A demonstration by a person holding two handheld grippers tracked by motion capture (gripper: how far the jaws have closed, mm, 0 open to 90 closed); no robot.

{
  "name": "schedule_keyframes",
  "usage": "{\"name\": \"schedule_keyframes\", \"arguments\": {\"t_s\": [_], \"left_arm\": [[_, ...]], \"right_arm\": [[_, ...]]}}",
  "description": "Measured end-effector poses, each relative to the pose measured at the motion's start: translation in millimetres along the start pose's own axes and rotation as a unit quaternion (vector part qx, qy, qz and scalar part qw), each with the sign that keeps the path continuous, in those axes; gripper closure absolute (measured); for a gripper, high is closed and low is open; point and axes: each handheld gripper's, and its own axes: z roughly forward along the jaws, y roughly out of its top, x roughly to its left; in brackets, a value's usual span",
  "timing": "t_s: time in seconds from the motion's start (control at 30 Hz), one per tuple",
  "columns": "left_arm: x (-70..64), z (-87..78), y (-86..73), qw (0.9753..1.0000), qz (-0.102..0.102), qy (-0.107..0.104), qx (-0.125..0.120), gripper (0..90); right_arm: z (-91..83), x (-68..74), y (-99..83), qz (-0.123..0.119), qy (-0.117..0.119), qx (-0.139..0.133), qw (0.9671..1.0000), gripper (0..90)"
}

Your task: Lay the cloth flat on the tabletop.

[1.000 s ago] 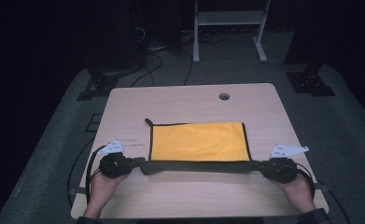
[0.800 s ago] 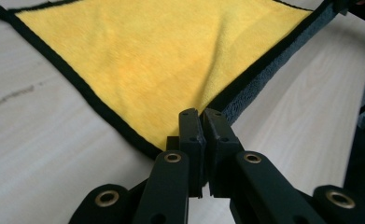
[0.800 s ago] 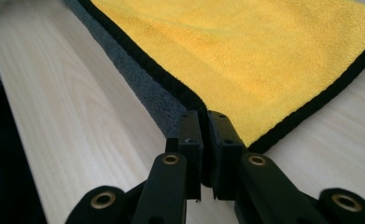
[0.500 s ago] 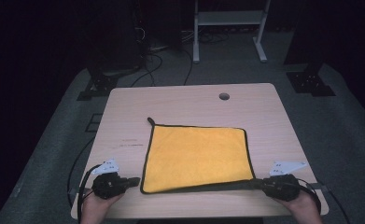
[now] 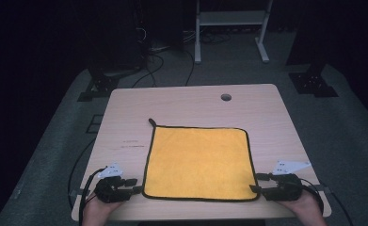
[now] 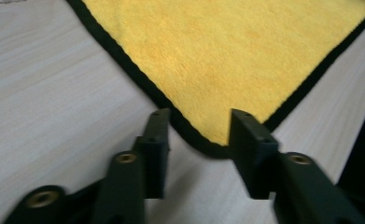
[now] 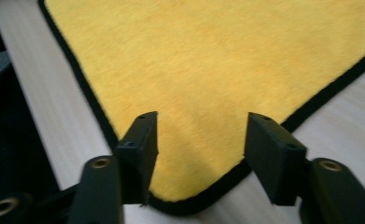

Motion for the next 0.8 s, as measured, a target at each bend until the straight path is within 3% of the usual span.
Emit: {"name": "schedule_keyframes", "arguments": {"t_s": [0.07, 0.2, 0.33, 0.43, 0.6, 0.8], "left_arm": [[3.4, 2.2, 4.1, 0.9999, 0.002, 0.01, -0.005, 42.9], [11.2, 5.5, 11.8, 0.9994, 0.006, 0.031, -0.016, 29.2], [21.5, 12.6, 22.1, 0.9983, 0.006, 0.052, -0.024, 19.0], [25.9, 16.7, 26.1, 0.9979, 0.009, 0.058, -0.029, 17.4], [35.8, 27.8, 35.4, 0.9956, 0.019, 0.086, -0.032, 8.6], [47.0, 38.7, 43.7, 0.9949, 0.015, 0.095, -0.033, 6.2]], "right_arm": [[1.1, -6.0, 2.0, 0.0, -0.018, -0.007, 0.9998, 35.1], [5.1, -25.9, 6.7, 0.034, -0.047, -0.024, 0.998, 21.2], [12.2, -51.9, 12.6, 0.064, -0.094, -0.034, 0.9929, 13.3], [15.3, -61.1, 15.0, 0.073, -0.111, -0.033, 0.9906, 13.0], [25.3, -79.9, 15.9, 0.086, -0.16, -0.018, 0.9831, 6.7], [31.0, -102.0, 7.4, 0.103, -0.197, 0.005, 0.9749, 2.3]]}}
